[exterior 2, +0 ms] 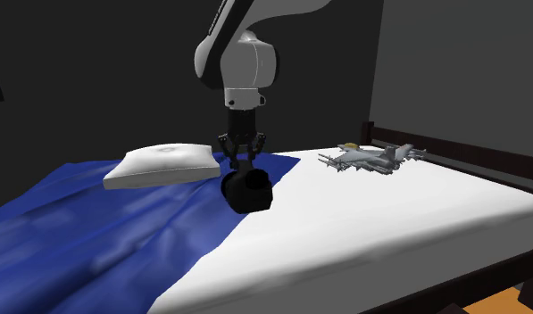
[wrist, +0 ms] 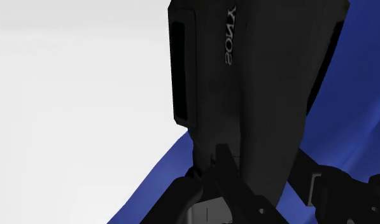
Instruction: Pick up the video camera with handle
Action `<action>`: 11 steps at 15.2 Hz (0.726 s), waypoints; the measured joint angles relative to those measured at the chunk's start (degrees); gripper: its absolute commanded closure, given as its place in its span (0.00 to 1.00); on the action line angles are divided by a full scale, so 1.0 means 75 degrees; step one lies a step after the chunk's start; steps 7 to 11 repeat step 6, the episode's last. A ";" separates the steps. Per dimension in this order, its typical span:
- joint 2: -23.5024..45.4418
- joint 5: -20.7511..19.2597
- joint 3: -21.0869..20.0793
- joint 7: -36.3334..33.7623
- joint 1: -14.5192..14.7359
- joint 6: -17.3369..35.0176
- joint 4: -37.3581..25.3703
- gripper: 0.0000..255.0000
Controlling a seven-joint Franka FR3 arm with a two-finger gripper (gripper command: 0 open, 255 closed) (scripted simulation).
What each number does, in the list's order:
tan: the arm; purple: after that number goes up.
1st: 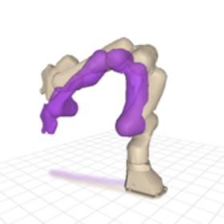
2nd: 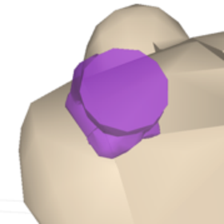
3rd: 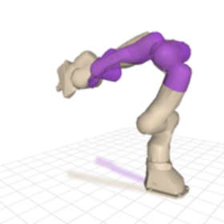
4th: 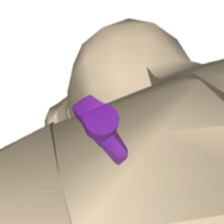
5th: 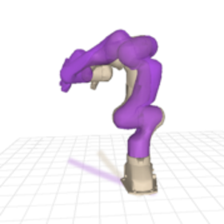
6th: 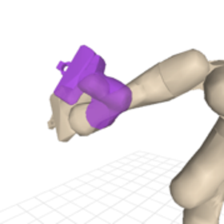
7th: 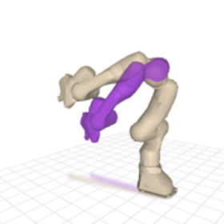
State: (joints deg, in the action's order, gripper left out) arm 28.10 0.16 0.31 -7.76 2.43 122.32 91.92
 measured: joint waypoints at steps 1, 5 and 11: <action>-0.0055 -0.0001 0.0000 -0.0006 0.0003 -0.0063 -0.0007 1.00; -0.0209 -0.0001 0.0000 -0.0001 0.0001 -0.0381 -0.0169 1.00; -0.0262 -0.0003 0.0000 -0.0011 0.0006 -0.0424 -0.0161 1.00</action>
